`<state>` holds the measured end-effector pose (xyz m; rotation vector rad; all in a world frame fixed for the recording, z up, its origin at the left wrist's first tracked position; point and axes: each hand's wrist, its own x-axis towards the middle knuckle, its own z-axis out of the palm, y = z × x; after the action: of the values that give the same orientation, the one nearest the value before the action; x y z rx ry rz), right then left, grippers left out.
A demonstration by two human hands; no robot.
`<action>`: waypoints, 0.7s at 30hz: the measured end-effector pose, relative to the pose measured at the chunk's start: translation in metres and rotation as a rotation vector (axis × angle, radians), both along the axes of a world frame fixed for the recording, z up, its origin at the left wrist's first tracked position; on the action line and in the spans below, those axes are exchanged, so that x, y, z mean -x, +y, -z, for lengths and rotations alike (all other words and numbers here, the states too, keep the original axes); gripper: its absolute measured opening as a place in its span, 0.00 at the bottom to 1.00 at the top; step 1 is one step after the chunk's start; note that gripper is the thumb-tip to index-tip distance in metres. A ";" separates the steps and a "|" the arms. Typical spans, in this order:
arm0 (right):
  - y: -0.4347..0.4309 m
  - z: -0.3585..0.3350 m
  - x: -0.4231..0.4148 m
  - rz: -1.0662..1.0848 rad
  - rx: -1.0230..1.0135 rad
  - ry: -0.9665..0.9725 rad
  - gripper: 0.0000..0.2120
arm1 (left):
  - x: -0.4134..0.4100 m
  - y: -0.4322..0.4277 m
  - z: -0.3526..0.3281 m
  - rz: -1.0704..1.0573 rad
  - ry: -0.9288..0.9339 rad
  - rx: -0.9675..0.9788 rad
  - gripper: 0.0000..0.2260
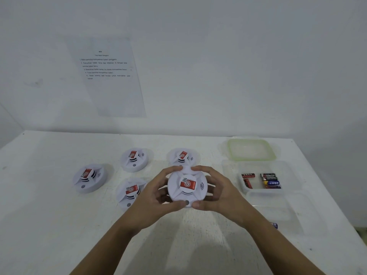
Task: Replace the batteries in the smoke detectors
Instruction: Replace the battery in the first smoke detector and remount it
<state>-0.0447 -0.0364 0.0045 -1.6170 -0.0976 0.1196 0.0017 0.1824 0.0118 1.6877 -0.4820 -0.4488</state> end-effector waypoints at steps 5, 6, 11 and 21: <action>-0.002 -0.001 0.001 -0.003 -0.014 -0.008 0.36 | -0.001 0.001 0.000 0.022 -0.004 0.013 0.33; -0.003 -0.002 0.001 -0.007 -0.016 -0.010 0.36 | -0.001 0.001 0.000 0.027 -0.008 0.013 0.33; -0.005 -0.004 0.001 -0.003 0.011 -0.015 0.35 | -0.003 0.001 0.001 0.043 -0.010 0.000 0.33; 0.001 0.017 0.007 0.006 0.042 0.021 0.35 | 0.004 -0.001 0.017 0.049 0.006 -0.029 0.32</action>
<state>-0.0520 -0.0352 -0.0128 -1.6573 -0.0741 0.1347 -0.0023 0.1818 -0.0052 1.7052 -0.5156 -0.4982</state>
